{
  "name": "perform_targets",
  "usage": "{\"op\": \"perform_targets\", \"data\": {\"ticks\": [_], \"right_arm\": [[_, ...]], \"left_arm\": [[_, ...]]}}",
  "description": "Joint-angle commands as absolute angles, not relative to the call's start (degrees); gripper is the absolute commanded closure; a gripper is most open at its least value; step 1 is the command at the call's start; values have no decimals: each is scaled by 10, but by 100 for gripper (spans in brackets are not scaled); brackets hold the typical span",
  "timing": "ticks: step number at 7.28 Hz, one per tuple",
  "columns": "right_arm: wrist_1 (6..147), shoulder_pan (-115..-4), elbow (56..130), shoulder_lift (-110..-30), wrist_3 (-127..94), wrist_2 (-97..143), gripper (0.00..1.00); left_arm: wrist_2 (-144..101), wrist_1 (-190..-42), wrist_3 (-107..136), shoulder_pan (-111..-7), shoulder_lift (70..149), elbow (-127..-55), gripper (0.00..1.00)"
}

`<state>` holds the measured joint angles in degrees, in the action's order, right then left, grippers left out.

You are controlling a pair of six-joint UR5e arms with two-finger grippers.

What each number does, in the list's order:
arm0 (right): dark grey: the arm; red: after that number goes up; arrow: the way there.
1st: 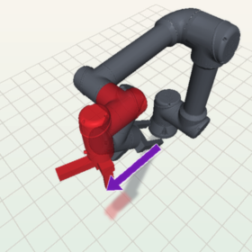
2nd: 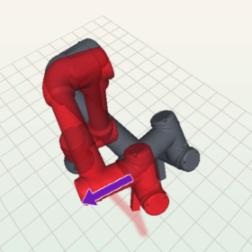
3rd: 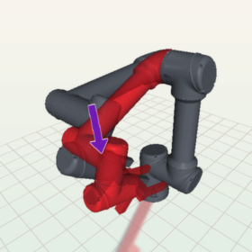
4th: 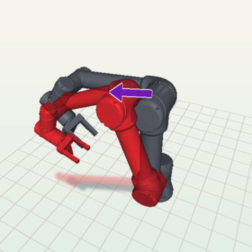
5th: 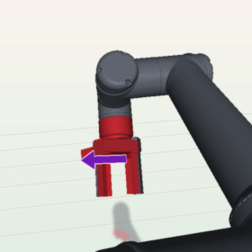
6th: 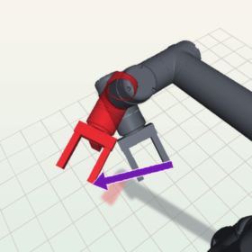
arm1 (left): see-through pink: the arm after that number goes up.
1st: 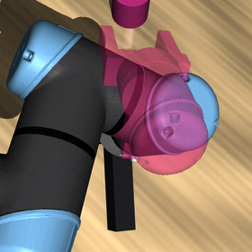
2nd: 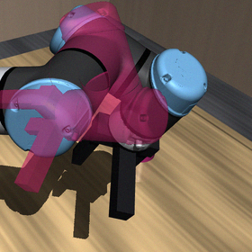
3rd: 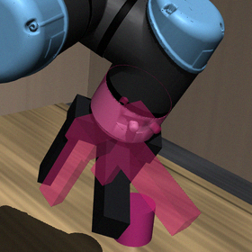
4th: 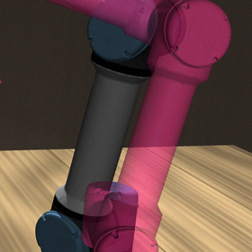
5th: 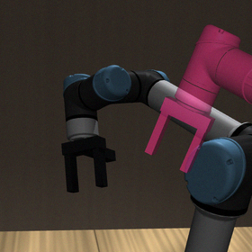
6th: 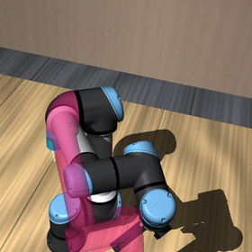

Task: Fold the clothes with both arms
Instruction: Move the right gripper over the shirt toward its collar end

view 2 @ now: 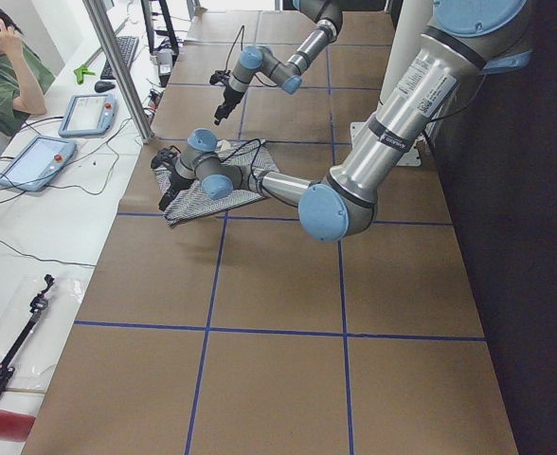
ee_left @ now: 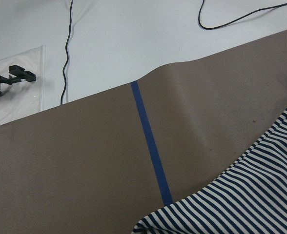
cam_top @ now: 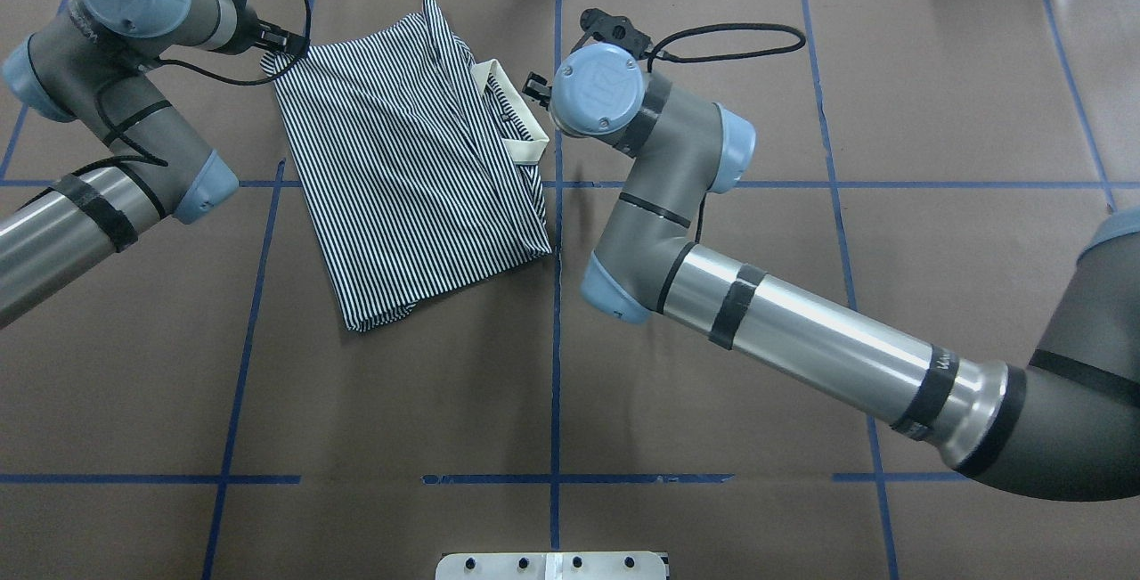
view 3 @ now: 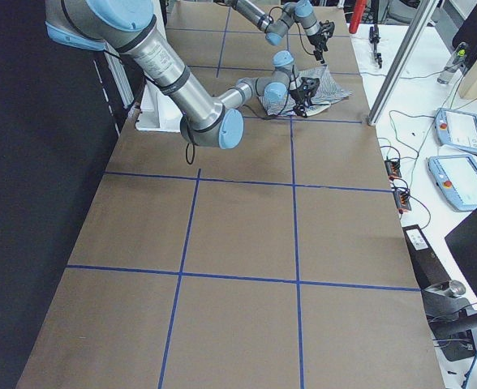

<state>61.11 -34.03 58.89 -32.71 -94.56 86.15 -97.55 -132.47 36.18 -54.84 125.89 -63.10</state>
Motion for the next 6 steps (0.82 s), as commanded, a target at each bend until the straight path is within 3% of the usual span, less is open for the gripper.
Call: {"op": "perform_targets", "data": {"ticks": [1, 5, 6], "right_arm": [[579, -322, 543, -308, -963, 843, 42], [565, -311, 518, -304, -963, 834, 47], [565, -311, 516, -304, -964, 834, 81]], "left_arm": [[-976, -1331, 363, -548, 1259, -631, 0], [-976, -1332, 363, -548, 1258, -631, 0], [-976, -1332, 363, -548, 1258, -631, 0]]}}
